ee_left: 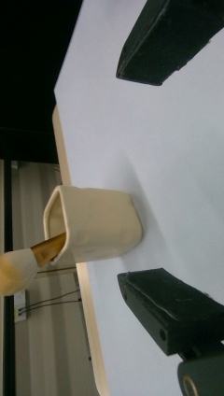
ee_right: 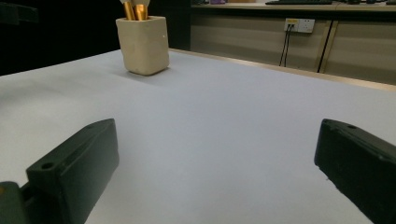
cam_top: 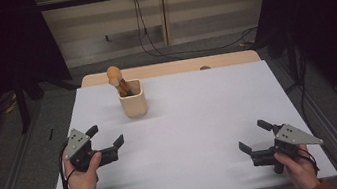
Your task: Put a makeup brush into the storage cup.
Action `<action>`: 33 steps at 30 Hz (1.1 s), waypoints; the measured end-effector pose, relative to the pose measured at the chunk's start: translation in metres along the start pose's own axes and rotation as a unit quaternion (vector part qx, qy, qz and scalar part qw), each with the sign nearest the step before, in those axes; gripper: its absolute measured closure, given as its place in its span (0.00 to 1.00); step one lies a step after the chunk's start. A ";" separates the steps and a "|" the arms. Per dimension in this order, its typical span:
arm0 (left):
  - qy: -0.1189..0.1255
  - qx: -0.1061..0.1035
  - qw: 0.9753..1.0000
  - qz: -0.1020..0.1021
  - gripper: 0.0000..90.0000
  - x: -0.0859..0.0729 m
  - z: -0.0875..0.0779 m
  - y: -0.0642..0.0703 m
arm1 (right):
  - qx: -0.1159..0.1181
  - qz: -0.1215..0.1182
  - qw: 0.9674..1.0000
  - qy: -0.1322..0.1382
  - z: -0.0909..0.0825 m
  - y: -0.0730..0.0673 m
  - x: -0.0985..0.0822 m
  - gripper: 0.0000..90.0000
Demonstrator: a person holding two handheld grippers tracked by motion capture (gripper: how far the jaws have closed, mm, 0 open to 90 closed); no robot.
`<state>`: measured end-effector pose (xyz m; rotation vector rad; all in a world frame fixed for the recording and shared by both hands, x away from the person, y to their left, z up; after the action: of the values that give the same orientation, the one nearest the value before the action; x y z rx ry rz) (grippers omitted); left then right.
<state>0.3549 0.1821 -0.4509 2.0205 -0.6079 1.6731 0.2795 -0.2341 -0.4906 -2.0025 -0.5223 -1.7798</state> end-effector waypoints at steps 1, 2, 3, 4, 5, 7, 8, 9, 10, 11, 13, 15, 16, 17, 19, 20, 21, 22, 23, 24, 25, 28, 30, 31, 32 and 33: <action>0.001 -0.002 1.000 -0.002 0.04 -0.001 -0.002 0.001 | -0.001 0.000 1.000 -0.001 0.000 0.001 0.000 0.00; 0.002 -0.001 1.000 -0.002 0.04 -0.003 -0.004 0.001 | -0.002 0.000 1.000 0.000 0.000 0.001 0.000 0.00; 0.003 0.000 1.000 -0.002 0.05 -0.004 -0.005 0.002 | -0.002 0.001 1.000 0.000 0.000 0.001 0.000 0.00; 0.004 -0.002 1.000 0.002 0.05 -0.006 -0.007 0.003 | -0.003 0.000 1.000 0.000 0.000 0.002 -0.001 0.00; 0.005 -0.003 1.000 0.002 0.05 -0.008 -0.009 0.004 | -0.003 0.000 1.000 0.000 0.000 0.002 -0.001 0.00; 0.008 0.000 1.000 -0.007 0.05 -0.012 -0.012 0.006 | -0.002 0.001 1.000 -0.001 0.000 0.001 -0.001 0.00; 0.008 0.001 1.000 -0.015 0.04 -0.014 -0.014 0.007 | -0.002 0.001 1.000 -0.001 0.000 0.001 -0.001 0.00; 0.006 0.001 1.000 -0.018 0.04 -0.015 -0.016 0.008 | -0.002 0.001 1.000 -0.001 0.000 0.001 -0.001 0.00; 0.004 0.002 1.000 -0.015 0.04 -0.018 -0.018 0.010 | -0.002 0.001 1.000 -0.001 0.001 0.001 -0.001 0.00; 0.005 0.003 1.000 -0.019 0.04 -0.020 -0.020 0.010 | -0.001 -0.003 1.000 -0.002 0.000 0.001 -0.001 0.00; 0.005 0.007 1.000 -0.029 0.04 -0.026 -0.024 0.011 | -0.001 -0.003 1.000 -0.002 0.000 0.000 -0.001 0.00; -0.005 0.009 1.000 -0.014 0.04 -0.030 -0.026 0.013 | -0.001 0.000 1.000 -0.001 0.000 0.001 -0.001 0.00; 0.000 0.008 1.000 -0.023 0.04 -0.030 -0.028 0.014 | -0.002 0.001 1.000 -0.001 0.000 0.001 -0.001 0.00; 0.002 0.007 1.000 -0.024 0.04 -0.030 -0.030 0.015 | -0.003 0.000 1.000 -0.001 0.000 0.001 -0.001 0.00; -0.001 0.004 1.000 -0.016 0.04 -0.032 -0.033 0.020 | -0.003 0.001 1.000 -0.001 -0.001 0.001 -0.001 0.00; -0.002 0.003 1.000 -0.010 0.04 -0.032 -0.034 0.022 | -0.003 0.001 1.000 -0.001 -0.001 0.001 -0.001 0.00; -0.003 0.000 1.000 -0.009 0.04 -0.033 -0.035 0.024 | -0.003 0.000 1.000 -0.001 -0.001 0.001 -0.001 0.00; -0.004 0.000 1.000 -0.008 0.04 -0.034 -0.037 0.026 | -0.003 0.000 1.000 -0.002 -0.001 0.001 -0.001 0.00; -0.005 0.001 1.000 -0.009 0.04 -0.035 -0.038 0.026 | -0.004 0.000 1.000 -0.001 -0.001 0.001 -0.001 0.00; -0.004 0.005 1.000 -0.010 0.04 -0.036 -0.040 0.027 | -0.003 0.001 1.000 0.000 -0.001 0.001 0.000 0.00; -0.005 0.012 1.000 -0.003 0.04 -0.038 -0.042 0.028 | -0.004 0.000 1.000 0.000 -0.002 0.001 0.000 0.00; -0.004 0.012 1.000 0.000 0.04 -0.039 -0.046 0.029 | -0.004 0.000 1.000 -0.001 -0.002 0.001 0.000 0.00; -0.003 0.017 1.000 0.004 0.04 -0.038 -0.049 0.028 | -0.003 -0.001 1.000 0.000 -0.002 0.001 0.000 0.00; -0.002 0.016 1.000 0.000 0.03 -0.038 -0.050 0.028 | -0.003 -0.001 1.000 0.000 -0.002 0.001 0.000 0.00; -0.005 0.015 1.000 0.000 0.03 -0.039 -0.050 0.029 | -0.002 -0.001 1.000 0.000 -0.003 0.001 0.000 0.00; -0.005 0.015 1.000 0.003 0.03 -0.040 -0.051 0.029 | -0.002 -0.002 1.000 0.000 -0.003 0.001 0.000 0.00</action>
<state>0.2912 0.1913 -0.4797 2.0514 -0.5965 1.6873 0.2778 -0.2364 -0.4906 -2.0065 -0.5235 -1.7840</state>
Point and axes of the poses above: each handheld gripper's, and its own axes: z roughly forward along the jaws, x roughly out of its top, y roughly to its right, the point moved 9 cm from there along z, roughly forward along the jaws, and after that the axes turned 7 degrees about y, right-handed, at the moved point
